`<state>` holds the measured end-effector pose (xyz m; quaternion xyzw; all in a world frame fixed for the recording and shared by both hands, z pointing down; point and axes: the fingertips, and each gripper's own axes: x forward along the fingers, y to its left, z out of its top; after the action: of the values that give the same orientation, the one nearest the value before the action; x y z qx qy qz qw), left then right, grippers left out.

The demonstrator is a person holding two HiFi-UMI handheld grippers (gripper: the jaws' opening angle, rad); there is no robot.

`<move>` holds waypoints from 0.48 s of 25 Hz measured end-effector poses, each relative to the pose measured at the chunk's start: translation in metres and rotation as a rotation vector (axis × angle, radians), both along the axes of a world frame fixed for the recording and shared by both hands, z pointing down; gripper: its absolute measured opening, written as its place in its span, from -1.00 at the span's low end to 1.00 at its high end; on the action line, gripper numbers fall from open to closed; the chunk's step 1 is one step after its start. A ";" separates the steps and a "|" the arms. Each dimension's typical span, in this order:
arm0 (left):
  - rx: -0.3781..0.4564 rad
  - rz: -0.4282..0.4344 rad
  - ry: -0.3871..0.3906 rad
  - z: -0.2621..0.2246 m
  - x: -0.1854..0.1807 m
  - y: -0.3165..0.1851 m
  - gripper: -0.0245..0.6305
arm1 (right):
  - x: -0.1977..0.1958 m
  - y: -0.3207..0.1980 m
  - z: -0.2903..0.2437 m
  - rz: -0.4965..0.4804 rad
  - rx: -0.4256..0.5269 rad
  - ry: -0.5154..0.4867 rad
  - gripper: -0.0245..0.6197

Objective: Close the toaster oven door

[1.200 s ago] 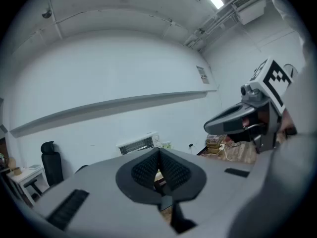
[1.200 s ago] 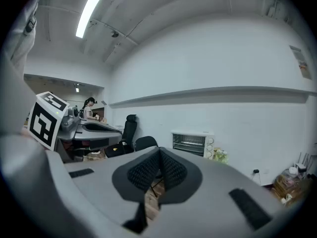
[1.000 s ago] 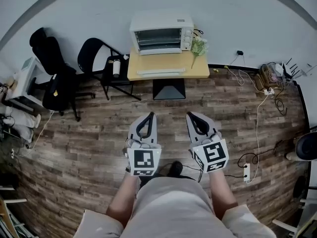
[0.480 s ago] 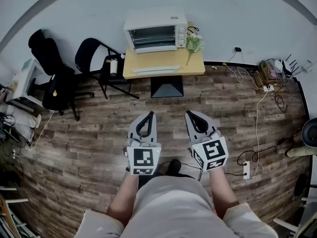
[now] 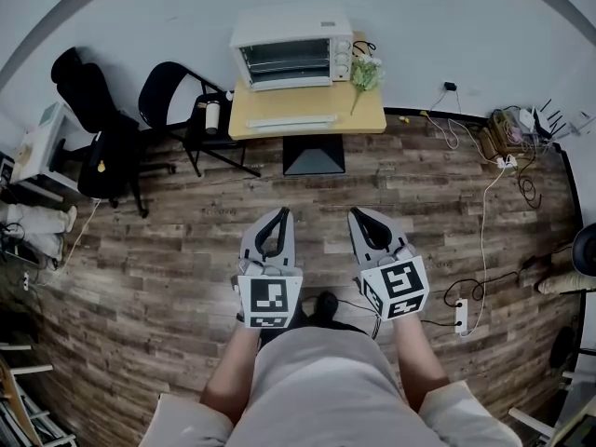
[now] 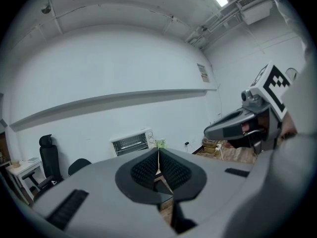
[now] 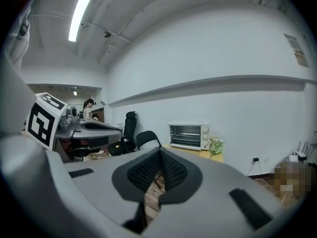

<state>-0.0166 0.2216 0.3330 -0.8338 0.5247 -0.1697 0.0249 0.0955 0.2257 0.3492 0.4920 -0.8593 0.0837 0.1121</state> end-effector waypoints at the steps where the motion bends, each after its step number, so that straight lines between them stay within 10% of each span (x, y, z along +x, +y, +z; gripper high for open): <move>1: -0.002 -0.002 0.000 0.001 -0.001 -0.001 -0.90 | -0.001 -0.001 0.001 0.000 -0.004 0.000 -0.93; 12: -0.017 0.032 -0.007 0.009 -0.012 -0.042 -0.89 | -0.017 -0.040 0.006 0.010 -0.016 0.008 -0.92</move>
<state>-0.0282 0.1796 0.3423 -0.8417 0.5097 -0.1770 0.0223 0.0789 0.1856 0.3548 0.4957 -0.8557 0.0892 0.1188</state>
